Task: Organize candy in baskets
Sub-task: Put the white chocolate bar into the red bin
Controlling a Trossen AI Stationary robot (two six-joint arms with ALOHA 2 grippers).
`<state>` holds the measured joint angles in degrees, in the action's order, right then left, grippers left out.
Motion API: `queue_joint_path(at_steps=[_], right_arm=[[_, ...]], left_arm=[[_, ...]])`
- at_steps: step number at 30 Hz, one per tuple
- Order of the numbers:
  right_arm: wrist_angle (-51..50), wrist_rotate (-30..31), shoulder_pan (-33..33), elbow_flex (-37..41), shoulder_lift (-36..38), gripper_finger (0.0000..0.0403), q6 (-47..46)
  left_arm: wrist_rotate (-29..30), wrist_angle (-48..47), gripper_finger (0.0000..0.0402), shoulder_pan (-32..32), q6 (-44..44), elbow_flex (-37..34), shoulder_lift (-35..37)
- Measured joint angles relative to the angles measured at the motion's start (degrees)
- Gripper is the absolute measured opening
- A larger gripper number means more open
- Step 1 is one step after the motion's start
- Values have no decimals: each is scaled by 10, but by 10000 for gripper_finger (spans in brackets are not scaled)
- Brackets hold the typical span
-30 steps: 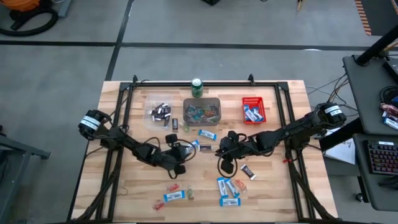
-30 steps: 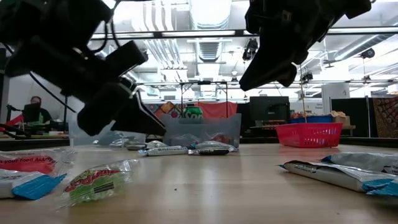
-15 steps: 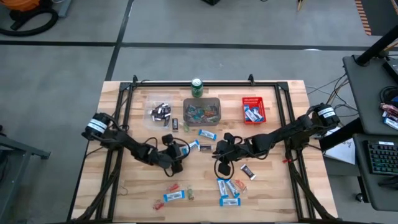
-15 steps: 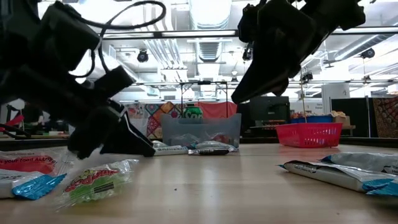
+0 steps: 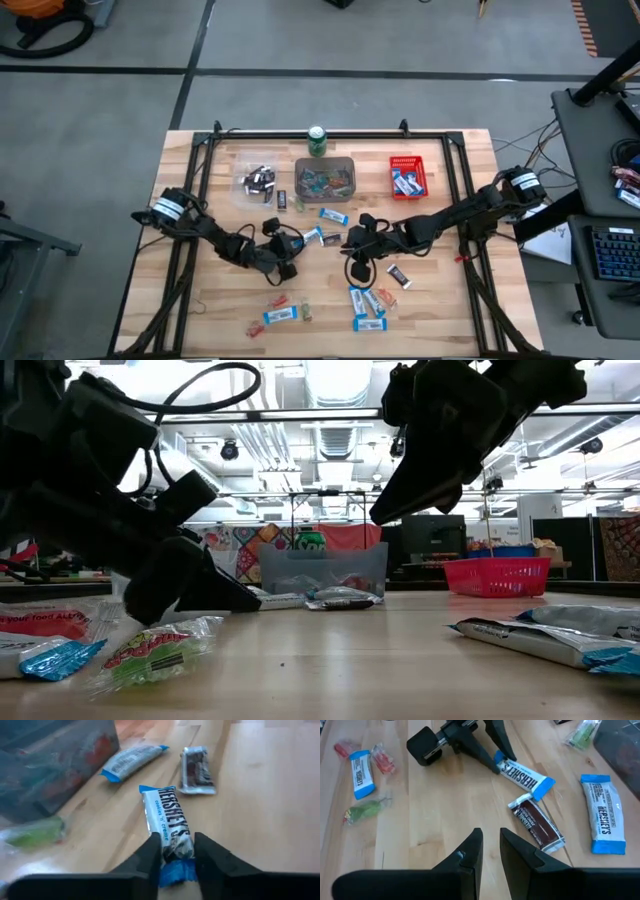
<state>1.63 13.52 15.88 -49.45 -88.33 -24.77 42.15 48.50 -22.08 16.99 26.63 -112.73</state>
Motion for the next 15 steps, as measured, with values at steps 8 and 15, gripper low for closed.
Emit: queue_joint_path(at_steps=[8, 15], right_arm=[[41, 0, 0, 0, -18, 57, -28], [128, 17, -31, 0, -71, 61, -118]], left_arm=[[5, 18, 1, -3, -31, -1, 17], [-6, 21, 1, -15, -47, -2, 39]])
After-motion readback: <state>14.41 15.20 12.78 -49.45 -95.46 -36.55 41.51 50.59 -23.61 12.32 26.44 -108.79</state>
